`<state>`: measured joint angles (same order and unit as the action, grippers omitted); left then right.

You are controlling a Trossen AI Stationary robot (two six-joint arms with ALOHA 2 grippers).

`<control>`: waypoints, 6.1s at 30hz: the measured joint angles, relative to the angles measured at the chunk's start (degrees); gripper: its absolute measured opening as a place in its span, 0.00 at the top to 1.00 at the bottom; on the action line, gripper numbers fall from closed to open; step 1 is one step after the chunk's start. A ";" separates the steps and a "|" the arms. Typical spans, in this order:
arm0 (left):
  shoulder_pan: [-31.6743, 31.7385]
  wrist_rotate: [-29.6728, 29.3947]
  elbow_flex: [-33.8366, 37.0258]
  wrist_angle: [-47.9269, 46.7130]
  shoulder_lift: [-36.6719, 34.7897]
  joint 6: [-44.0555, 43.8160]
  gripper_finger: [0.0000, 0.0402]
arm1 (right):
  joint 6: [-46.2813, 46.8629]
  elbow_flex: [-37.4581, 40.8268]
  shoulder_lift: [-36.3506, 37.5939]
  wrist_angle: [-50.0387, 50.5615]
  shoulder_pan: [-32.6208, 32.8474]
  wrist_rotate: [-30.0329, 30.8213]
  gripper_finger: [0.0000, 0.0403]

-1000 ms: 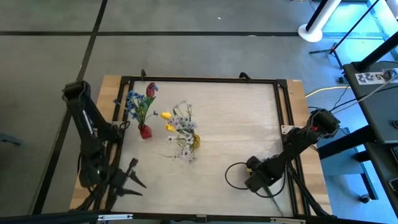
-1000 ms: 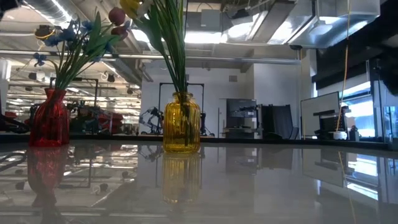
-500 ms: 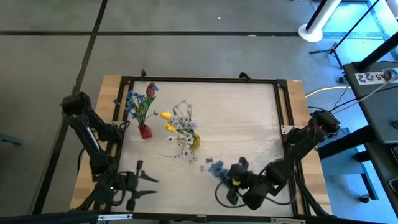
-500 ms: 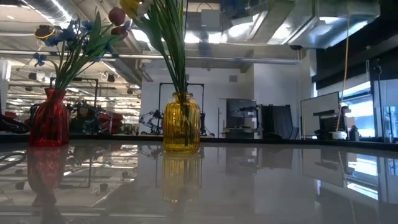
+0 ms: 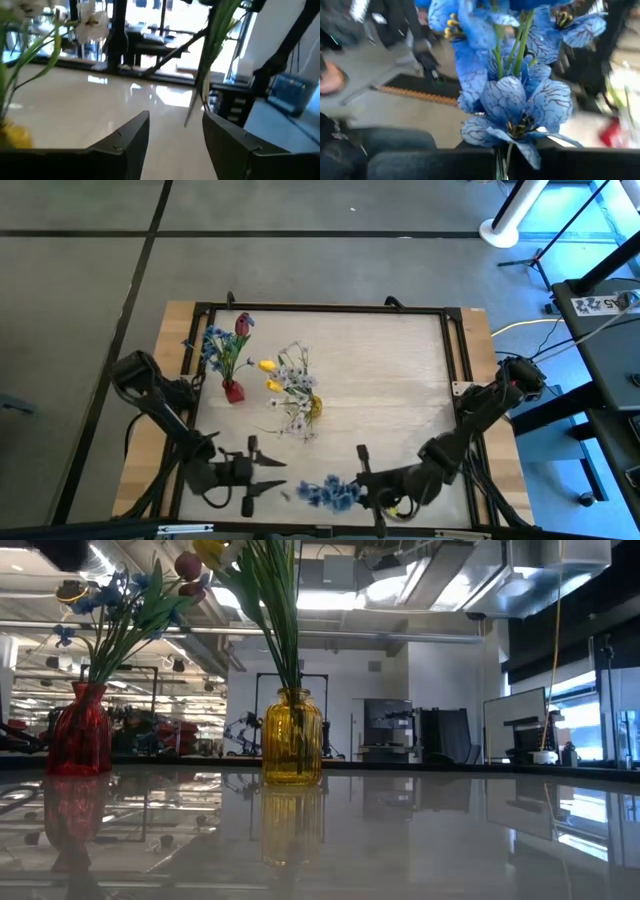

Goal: Sort flowers into vase by color
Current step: Put the blue flowers into the red flower vase

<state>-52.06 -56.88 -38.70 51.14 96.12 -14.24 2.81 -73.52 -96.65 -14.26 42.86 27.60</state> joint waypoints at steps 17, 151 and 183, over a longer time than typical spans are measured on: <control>10.66 15.80 -7.98 19.87 6.70 24.32 0.55 | -12.22 0.02 -3.99 -13.08 -9.49 -16.71 0.99; 15.88 1.14 12.17 -104.29 -52.05 -56.25 0.59 | -0.24 0.11 -1.56 6.33 8.13 34.31 0.22; -3.44 -16.17 18.64 -103.99 -51.98 -68.96 0.60 | 0.24 0.11 -1.56 8.87 7.78 34.33 0.22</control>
<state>-55.51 -73.04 -20.06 -52.85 44.14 -83.20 3.05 -73.41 -98.21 -5.38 50.64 61.93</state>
